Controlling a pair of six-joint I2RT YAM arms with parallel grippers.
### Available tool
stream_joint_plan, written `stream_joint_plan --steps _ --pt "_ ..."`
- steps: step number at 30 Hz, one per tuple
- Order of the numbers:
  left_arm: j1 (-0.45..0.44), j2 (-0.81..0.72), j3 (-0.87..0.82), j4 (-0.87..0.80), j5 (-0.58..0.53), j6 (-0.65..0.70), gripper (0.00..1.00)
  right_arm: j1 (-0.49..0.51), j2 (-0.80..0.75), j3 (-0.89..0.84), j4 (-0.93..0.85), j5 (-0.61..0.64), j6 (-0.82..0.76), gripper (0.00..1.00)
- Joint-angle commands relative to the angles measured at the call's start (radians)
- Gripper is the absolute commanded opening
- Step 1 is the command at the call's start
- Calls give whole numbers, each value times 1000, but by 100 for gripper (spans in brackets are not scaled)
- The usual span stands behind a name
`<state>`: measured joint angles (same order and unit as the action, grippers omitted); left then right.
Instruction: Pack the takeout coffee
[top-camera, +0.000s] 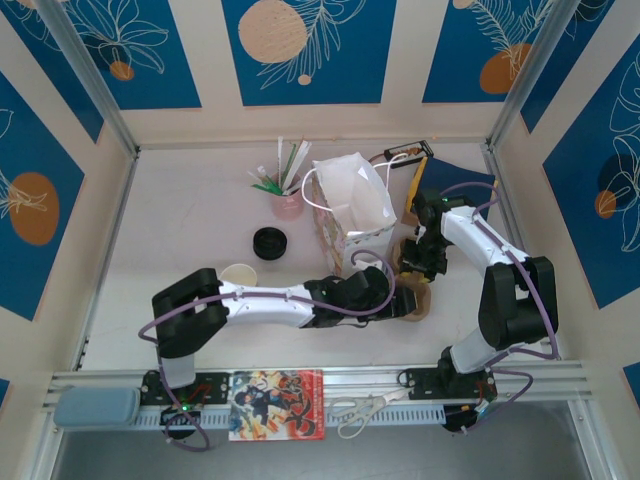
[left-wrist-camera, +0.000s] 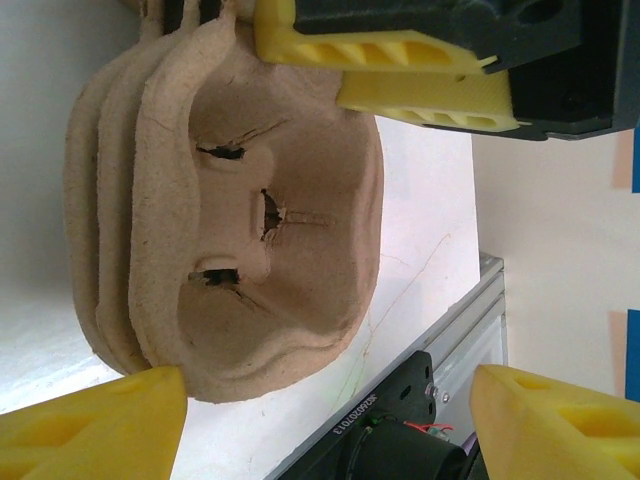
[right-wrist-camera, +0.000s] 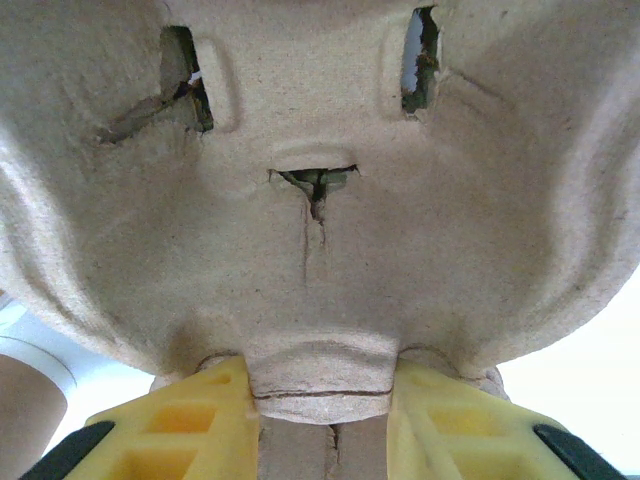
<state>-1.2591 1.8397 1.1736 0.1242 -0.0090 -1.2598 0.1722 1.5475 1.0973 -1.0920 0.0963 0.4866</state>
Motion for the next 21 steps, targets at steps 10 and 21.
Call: stream_joint_plan --steps 10,21 --pt "-2 1 23 -8 3 -3 74 -5 -6 -10 -5 -36 -9 33" --pt "1 46 43 22 31 -13 75 4 -7 -5 -13 -41 -8 33"
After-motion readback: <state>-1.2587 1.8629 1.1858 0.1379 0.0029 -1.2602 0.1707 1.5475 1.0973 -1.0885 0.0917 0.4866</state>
